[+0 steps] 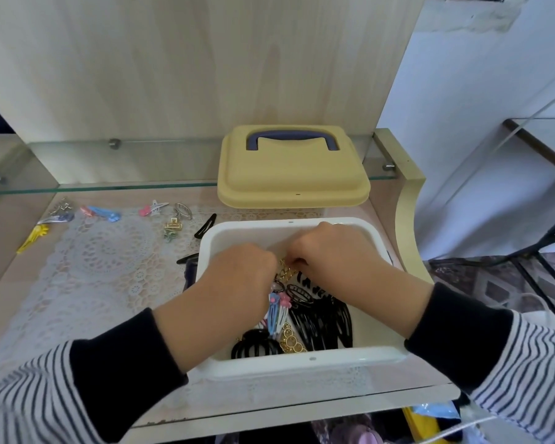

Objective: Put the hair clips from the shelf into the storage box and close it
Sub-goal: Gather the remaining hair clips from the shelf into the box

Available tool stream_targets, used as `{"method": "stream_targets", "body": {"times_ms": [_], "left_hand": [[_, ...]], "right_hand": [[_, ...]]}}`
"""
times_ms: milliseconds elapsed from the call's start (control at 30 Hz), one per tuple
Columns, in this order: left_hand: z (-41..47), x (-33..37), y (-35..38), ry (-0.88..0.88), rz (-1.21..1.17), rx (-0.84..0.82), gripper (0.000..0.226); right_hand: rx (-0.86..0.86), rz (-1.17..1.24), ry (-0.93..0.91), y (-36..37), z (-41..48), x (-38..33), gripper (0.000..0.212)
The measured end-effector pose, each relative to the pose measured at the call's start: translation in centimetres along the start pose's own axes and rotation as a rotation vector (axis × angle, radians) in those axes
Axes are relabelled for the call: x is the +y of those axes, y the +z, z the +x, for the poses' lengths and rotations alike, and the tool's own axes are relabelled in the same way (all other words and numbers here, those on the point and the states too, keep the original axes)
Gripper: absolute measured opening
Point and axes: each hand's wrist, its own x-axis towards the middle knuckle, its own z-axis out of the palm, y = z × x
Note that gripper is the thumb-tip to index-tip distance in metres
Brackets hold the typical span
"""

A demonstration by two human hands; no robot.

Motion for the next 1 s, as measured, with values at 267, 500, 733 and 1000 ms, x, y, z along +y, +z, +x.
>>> {"method": "stream_targets", "body": {"times_ms": [267,500,733,1000], "left_hand": [[0.1,-0.3,0.6,0.015,-0.055,0.001,0.02],[-0.3,-0.5,0.1,0.051,-0.073,0.0,0.025],[-1.8,-1.8,-1.7,0.063,-0.191,0.174,0.03],[-4.3,-5.3,-3.3,0.076,-0.398,0.674,0.024]], "right_hand": [[-0.051,-0.234,-0.077,0.3,0.0,0.0,0.015],[-0.042,-0.077,0.011,0.3,-0.2,0.3,0.026],[-0.084,0.095,0.102,-2.7,-1.4,-0.1,0.032],[0.118,0.297,0.171,-5.8,-1.2,-1.7,0.024]]}}
